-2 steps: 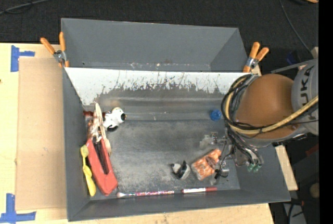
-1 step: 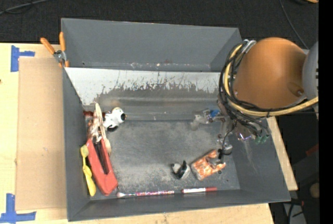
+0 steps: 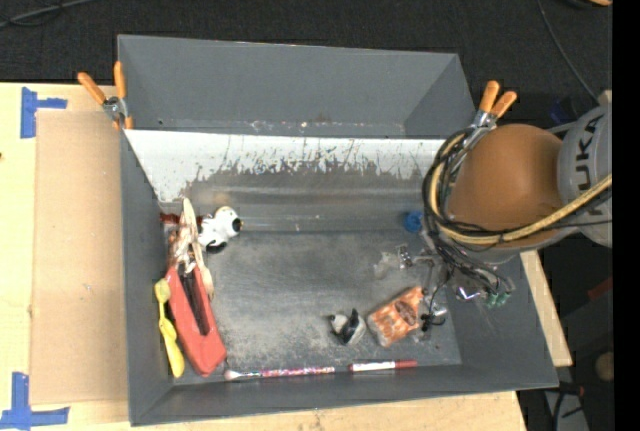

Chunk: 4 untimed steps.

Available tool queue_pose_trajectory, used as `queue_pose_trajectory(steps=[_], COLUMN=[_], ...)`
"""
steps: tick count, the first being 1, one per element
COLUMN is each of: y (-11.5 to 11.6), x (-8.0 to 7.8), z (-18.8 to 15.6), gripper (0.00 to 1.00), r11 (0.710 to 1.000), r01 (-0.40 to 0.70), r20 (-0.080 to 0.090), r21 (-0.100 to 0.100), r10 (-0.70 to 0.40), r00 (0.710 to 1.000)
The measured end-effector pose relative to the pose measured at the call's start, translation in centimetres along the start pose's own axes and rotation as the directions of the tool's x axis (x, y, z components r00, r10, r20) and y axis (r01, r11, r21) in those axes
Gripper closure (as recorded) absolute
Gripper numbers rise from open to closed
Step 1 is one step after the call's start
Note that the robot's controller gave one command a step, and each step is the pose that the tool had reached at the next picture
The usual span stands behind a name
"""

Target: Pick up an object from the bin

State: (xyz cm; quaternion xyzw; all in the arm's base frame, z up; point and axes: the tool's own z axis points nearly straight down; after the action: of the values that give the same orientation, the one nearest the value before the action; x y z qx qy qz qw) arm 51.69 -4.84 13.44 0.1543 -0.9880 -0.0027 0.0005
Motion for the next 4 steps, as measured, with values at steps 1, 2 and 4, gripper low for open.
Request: queue_pose_trajectory(steps=[1, 2, 4], y=[-2.3, -3.2, -3.0], x=[3.1, 1.6, 1.4], z=[-0.9, 5.8, 7.5], gripper=[0.0, 0.0, 1.0], r11=[0.999, 0.994, 0.999], r01=[-0.034, 0.11, 0.039], r20=[0.015, 0.004, 0.019], r21=[0.003, 0.0, 0.007], r10=[0.034, -0.11, -0.039], r00=[0.999, 0.994, 0.999])
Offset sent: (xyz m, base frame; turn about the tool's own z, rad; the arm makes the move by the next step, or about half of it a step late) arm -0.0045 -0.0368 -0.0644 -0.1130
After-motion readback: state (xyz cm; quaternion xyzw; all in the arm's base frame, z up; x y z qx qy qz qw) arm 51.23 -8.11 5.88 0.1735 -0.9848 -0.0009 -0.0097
